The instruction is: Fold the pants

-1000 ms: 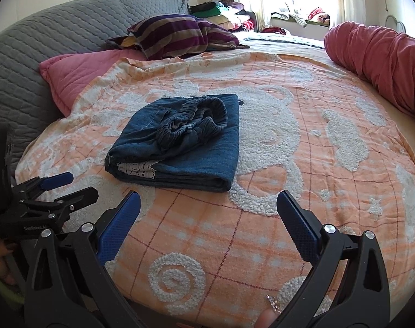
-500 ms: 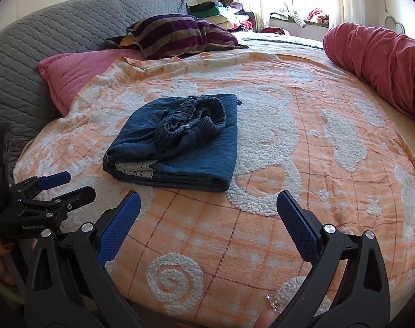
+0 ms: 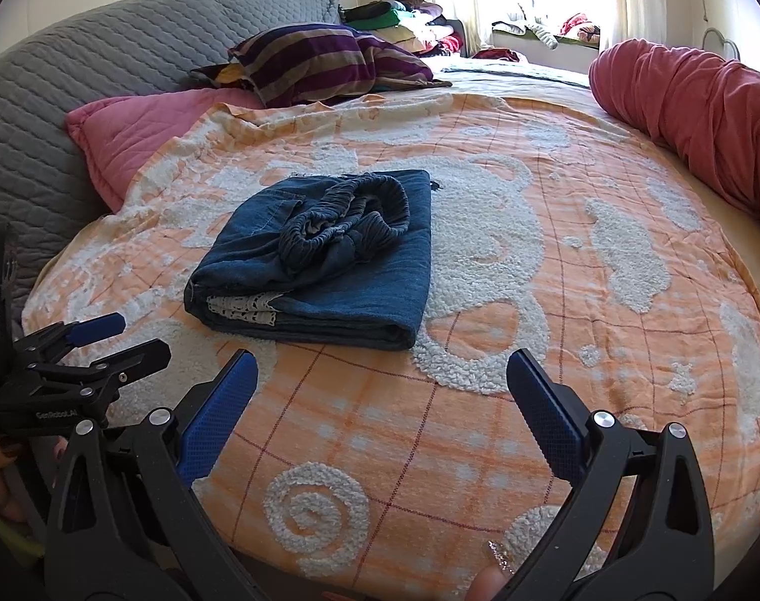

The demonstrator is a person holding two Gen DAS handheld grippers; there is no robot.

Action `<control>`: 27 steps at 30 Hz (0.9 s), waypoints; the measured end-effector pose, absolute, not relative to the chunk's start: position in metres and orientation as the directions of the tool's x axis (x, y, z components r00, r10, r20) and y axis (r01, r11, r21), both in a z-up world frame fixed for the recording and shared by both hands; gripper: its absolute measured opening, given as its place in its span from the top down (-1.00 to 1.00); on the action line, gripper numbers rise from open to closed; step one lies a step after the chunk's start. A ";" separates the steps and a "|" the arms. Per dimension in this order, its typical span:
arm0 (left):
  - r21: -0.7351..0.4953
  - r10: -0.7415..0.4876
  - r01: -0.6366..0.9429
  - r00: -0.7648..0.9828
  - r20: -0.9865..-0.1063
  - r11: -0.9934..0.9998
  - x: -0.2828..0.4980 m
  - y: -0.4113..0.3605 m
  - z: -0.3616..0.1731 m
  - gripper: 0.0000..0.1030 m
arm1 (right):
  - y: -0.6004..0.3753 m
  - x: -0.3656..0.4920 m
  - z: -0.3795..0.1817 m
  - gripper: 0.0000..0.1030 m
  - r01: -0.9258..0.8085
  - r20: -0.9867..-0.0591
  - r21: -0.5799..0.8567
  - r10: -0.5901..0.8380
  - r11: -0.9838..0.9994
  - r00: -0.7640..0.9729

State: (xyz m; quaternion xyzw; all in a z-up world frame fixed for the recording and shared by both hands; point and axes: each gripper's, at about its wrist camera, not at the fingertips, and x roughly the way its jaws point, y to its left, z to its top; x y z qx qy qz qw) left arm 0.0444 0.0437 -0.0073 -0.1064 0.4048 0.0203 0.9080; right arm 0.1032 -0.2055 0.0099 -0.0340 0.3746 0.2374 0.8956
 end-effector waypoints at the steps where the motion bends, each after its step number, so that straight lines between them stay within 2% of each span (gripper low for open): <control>1: -0.177 -0.049 -0.123 0.672 -0.739 0.976 0.044 0.044 -0.007 -0.91 | -0.206 0.104 0.010 -0.83 -0.453 -0.688 0.117 0.401 0.884 0.605; 27: -0.161 -0.050 -0.103 0.672 -0.739 0.982 0.045 0.038 -0.004 -0.91 | -0.207 0.104 0.008 -0.83 -0.450 -0.693 0.114 0.395 0.886 0.602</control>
